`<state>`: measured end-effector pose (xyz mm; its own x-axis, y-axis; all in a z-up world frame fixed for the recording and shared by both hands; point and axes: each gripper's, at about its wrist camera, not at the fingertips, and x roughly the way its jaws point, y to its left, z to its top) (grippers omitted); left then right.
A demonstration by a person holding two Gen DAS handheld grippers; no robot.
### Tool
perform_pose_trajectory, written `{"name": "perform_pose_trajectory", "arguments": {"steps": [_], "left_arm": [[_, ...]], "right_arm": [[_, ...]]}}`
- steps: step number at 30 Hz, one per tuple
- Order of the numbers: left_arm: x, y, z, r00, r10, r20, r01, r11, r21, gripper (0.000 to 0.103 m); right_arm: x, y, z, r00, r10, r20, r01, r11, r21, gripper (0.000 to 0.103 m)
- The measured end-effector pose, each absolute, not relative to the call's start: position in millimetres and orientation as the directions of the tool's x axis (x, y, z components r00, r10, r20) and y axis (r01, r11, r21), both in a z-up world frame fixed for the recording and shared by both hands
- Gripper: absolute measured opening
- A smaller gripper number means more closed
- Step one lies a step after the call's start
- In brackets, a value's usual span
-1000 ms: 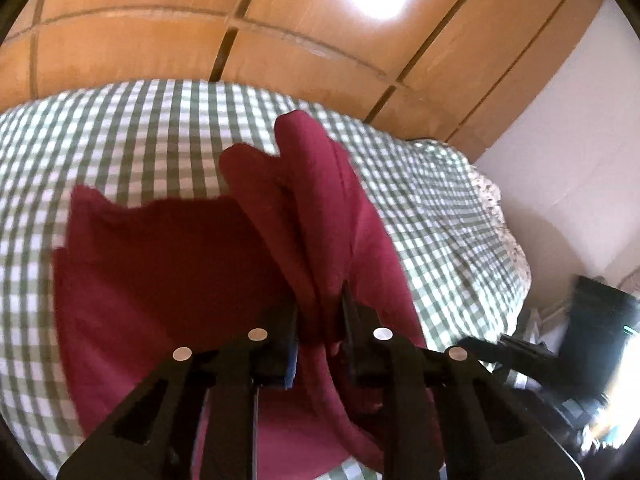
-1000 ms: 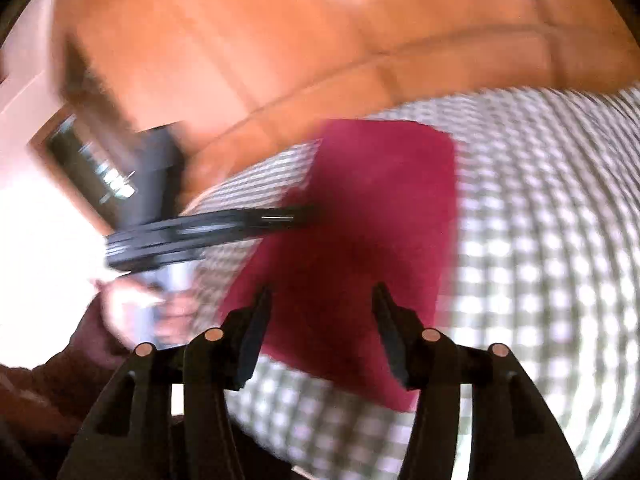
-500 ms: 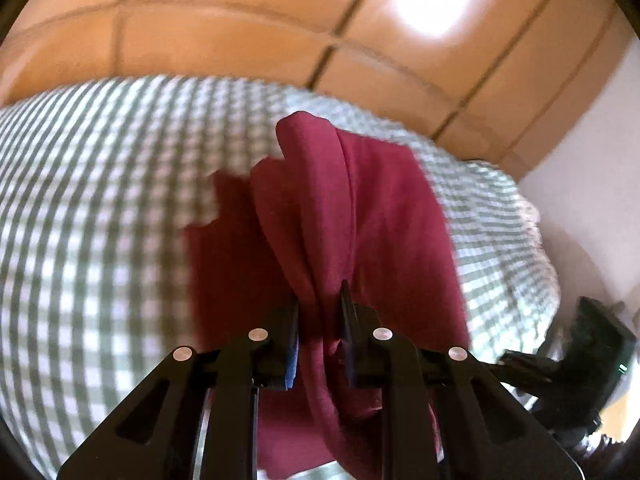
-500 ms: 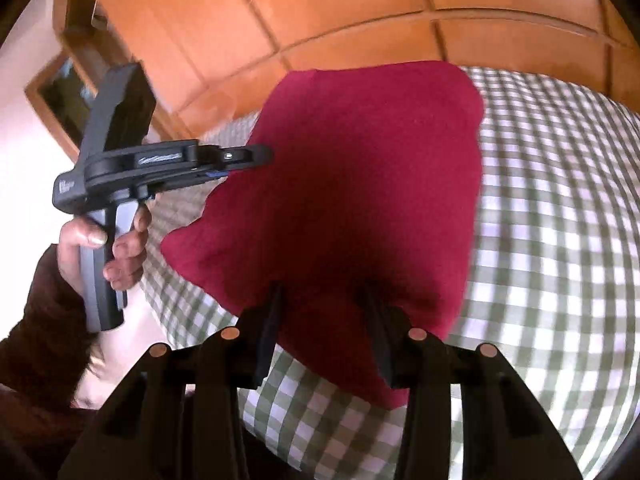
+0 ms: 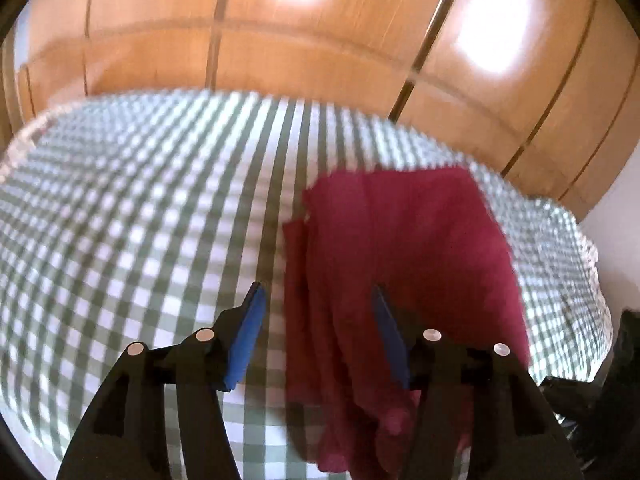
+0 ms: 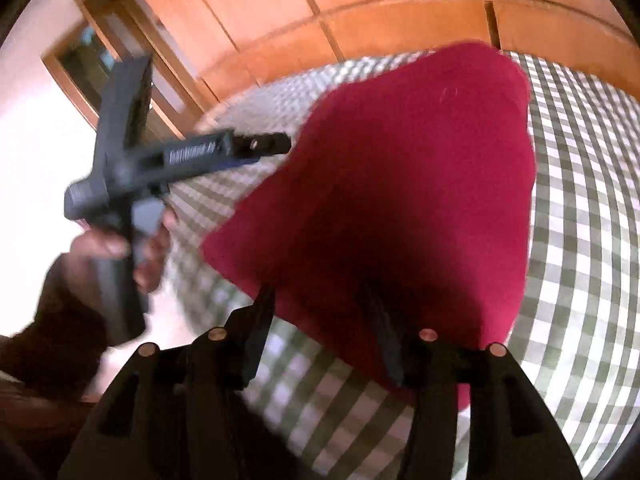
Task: Fold small clothes
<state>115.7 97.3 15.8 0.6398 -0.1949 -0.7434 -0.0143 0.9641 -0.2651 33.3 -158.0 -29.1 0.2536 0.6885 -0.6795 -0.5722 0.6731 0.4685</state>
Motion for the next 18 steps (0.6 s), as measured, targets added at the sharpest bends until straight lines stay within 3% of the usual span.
{"name": "perform_pose_trajectory", "arguments": {"steps": [7, 10, 13, 14, 18], "left_arm": [[105.4, 59.5, 40.6, 0.713, -0.278, -0.644, 0.143, 0.956, -0.255, 0.054], [115.7, 41.9, 27.9, 0.677, -0.276, -0.683, 0.169, 0.961, -0.220, 0.054], [128.8, 42.2, -4.6, 0.600, -0.257, -0.757, 0.131, 0.966, -0.223, 0.042], [130.9, 45.6, -13.7, 0.582, -0.249, -0.774, 0.117, 0.968, -0.223, 0.033], [126.2, 52.1, -33.2, 0.577, -0.231, -0.783, 0.107, 0.972, -0.208, 0.030]], "right_arm": [[100.5, -181.4, -5.6, 0.415, 0.631, -0.656, -0.434, 0.771, 0.466, 0.050], [136.7, -163.2, -7.9, 0.424, 0.612, -0.668, -0.411, 0.787, 0.460, 0.050], [175.7, -145.3, -20.0, 0.403, 0.595, -0.695, -0.368, 0.801, 0.473, 0.050], [189.7, -145.1, -23.5, 0.384, 0.598, -0.703, -0.351, 0.799, 0.488, 0.051], [225.3, -120.4, -63.8, 0.349, 0.516, -0.782, -0.274, 0.854, 0.442, 0.052]]}}
